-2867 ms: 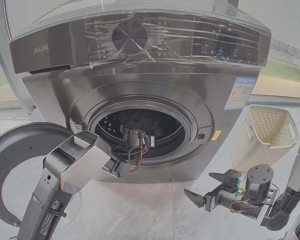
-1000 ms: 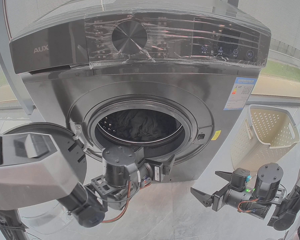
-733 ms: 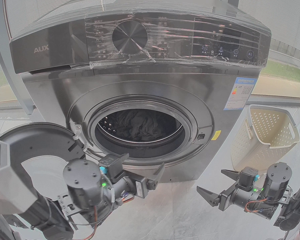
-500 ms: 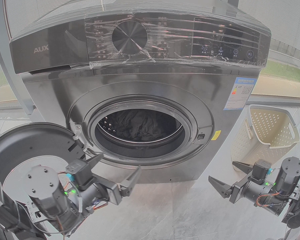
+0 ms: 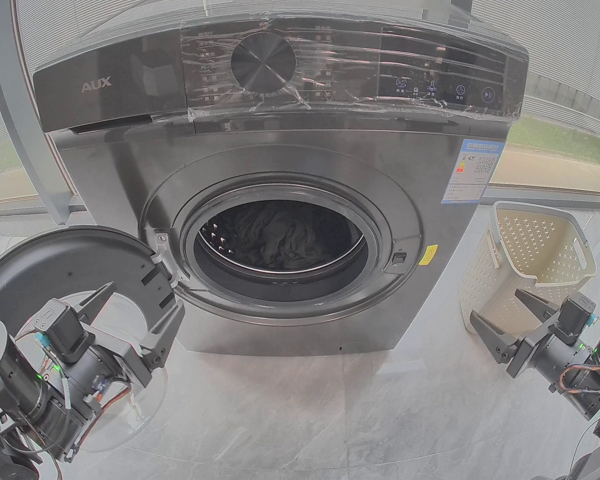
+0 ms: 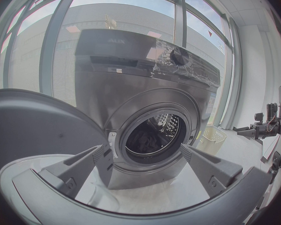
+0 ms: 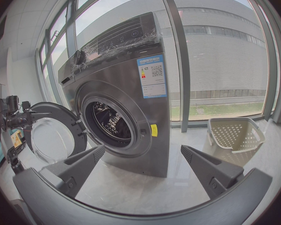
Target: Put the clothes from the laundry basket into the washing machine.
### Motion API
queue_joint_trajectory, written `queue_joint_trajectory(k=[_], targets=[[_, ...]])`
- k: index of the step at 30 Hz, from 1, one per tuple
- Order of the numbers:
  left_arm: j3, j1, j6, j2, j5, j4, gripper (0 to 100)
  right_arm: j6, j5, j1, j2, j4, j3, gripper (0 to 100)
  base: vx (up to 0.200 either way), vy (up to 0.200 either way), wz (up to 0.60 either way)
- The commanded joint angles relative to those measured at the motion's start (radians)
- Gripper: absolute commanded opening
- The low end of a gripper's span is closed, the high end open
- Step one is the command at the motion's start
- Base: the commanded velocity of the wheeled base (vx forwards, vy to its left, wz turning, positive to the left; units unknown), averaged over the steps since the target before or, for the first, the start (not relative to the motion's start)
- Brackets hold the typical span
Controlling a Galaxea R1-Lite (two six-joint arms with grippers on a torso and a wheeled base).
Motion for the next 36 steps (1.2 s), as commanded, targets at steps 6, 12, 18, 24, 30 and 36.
queue_joint_trajectory(k=[6, 12, 18, 24, 30, 36], targets=[[0.063, 0.085, 0.041, -0.17, -0.031, 0.025, 100, -0.03, -0.003, -0.102, -0.256, 0.254, 0.018, 100, -0.2, 0.0, 0.0], [0.065, 0.117, 0.052, -0.292, -0.031, 0.137, 100, -0.042, -0.026, -0.197, -0.422, 0.42, 0.018, 100, -0.167, 0.0, 0.0], [0.065, 0.136, 0.078, -0.562, -0.031, 0.447, 100, -0.044, -0.022, -0.266, -0.589, 0.546, 0.018, 100, 0.0, 0.0, 0.0], [0.065, 0.211, 0.042, -0.837, -0.04, 0.756, 100, -0.055, -0.022, -0.333, -0.831, 0.751, 0.018, 100, 0.0, 0.0, 0.0], [0.065, 0.304, 0.039, -0.96, -0.048, 0.917, 100, -0.091, -0.007, -0.408, -1.031, 0.909, 0.012, 100, 0.0, 0.0, 0.0], [0.066, 0.395, 0.035, -1.072, -0.06, 1.001, 100, -0.093, -0.001, -0.416, -1.235, 1.095, 0.016, 100, 0.0, 0.0, 0.0]])
